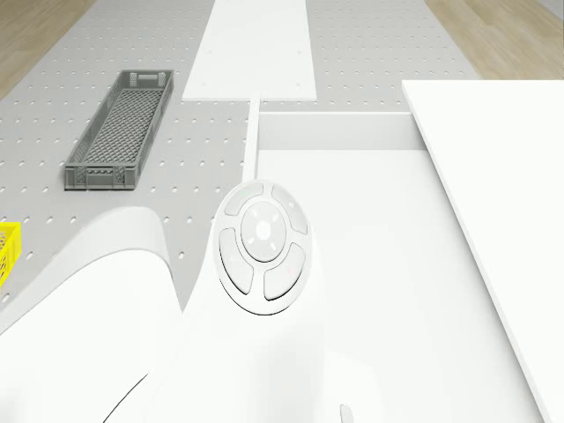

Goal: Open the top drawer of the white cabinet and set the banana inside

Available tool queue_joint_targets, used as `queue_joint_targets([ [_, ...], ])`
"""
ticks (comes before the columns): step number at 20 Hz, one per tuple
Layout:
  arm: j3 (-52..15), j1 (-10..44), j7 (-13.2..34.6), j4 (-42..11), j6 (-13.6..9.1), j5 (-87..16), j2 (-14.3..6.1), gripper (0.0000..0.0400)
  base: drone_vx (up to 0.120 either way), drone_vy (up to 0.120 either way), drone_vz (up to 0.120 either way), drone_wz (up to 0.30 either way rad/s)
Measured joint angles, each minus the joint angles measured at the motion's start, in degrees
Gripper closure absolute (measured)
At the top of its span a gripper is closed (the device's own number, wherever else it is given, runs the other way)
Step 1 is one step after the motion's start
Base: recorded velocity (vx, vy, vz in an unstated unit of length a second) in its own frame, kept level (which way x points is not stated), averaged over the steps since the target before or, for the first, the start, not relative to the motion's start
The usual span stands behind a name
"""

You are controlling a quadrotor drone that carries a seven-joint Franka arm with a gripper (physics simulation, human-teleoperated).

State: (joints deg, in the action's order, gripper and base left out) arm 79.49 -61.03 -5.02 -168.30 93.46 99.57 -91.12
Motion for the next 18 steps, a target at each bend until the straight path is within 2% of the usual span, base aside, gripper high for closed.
queue_joint_targets([
  [3, 0.00, 0.00, 0.00, 0.00, 0.00, 0.00, -0.01, 0.0207, 0.000, -0.120, -0.120, 0.000],
  [9, 0.00, 0.00, 0.00, 0.00, 0.01, -0.01, -0.01, 0.0207, 0.000, -0.120, 0.000, 0.000],
  [12, 0.00, 0.00, 0.00, 0.00, 0.02, -0.01, -0.02, 0.0207, 0.000, -0.120, -0.093, 0.000],
  [17, 0.01, -0.01, 0.00, 0.00, 0.02, -0.01, -0.02, 0.0207, 0.000, -0.120, 0.000, 0.000],
  [18, 0.01, -0.01, 0.00, 0.00, 0.02, -0.01, -0.03, 0.0207, 0.000, 0.000, 0.000, 0.000],
])
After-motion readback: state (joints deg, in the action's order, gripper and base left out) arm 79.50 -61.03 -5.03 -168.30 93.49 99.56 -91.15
